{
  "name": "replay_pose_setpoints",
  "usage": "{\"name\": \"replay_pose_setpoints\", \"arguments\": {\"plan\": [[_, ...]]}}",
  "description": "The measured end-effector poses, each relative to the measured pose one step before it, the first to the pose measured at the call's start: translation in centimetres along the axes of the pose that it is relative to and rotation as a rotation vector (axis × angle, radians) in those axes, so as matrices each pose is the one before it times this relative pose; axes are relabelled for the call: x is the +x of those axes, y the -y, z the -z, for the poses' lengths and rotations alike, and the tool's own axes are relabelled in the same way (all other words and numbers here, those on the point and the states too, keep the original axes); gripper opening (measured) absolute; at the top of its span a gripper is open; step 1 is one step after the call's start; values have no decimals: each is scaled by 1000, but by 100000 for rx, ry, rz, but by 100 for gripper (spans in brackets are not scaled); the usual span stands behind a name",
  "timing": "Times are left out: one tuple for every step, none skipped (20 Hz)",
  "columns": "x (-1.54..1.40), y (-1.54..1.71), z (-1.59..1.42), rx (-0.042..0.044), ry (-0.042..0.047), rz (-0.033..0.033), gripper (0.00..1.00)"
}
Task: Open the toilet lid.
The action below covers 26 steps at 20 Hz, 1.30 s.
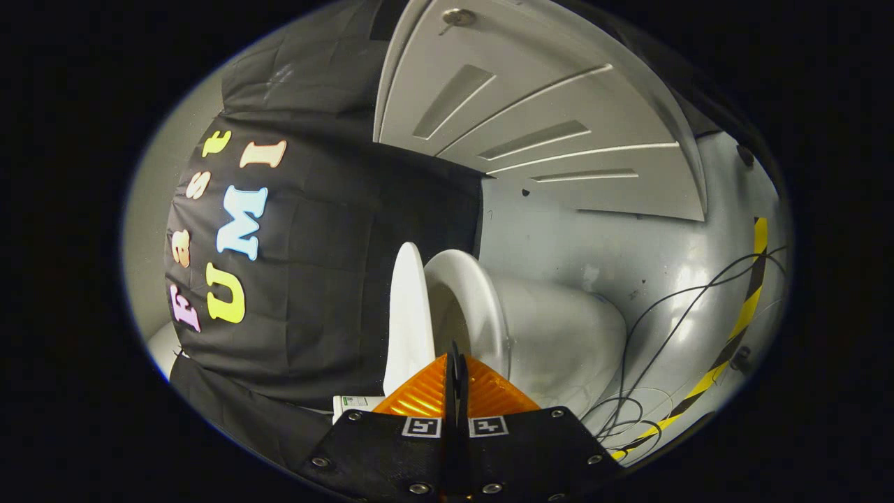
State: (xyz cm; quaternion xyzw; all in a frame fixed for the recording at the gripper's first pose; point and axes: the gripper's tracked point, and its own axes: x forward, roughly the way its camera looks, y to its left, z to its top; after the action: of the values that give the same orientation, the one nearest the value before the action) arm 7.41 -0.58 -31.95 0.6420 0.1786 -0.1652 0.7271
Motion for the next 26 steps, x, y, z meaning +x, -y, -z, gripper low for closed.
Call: {"name": "replay_pose_setpoints", "arguments": {"plan": [[-95,-774,-249,-598,208,-266,0],[131,-1085,-82,-592,523,-451,0],[9,-605,-11,-1095,167,-681,0],[-135,-713,5,-134,318,-904,0],[-117,-592,-71,-542,49,-1094,0],[-233,-661,-15,-286,307,-1000,0],[-177,-548,9,-742,-395,-961,0],[-172,-670,137,-656,151,-1066,0],[-274,-675,-17,-504,-23,-1344,0],[-312,-800,55,-529,255,-1863,0],[-214,-792,102,-1546,230,-1814,0],[-131,-1031,163,-1354,225,-1856,0],[-92,-805,21,-1547,-212,-1344,0],[80,-811,134,-955,-45,-1418,0],[-106,-713,21,-1037,-298,-772,0],[83,-878,136,-1750,-238,-801,0],[-80,-856,138,-3211,-820,-990,0],[-31,-897,252,-3428,-380,-785,0],[-87,-663,18,-2784,-336,-539,0],[35,-624,-245,-763,-44,-827,0],[-202,-388,-24,-350,21,-301,0],[-107,-350,13,-608,334,-414,0],[-59,-635,158,-843,-80,-934,0],[95,-635,219,-1863,97,-380,0],[-61,-515,194,-1333,-17,-920,0],[108,-413,-61,-1133,6,-752,0]]}}
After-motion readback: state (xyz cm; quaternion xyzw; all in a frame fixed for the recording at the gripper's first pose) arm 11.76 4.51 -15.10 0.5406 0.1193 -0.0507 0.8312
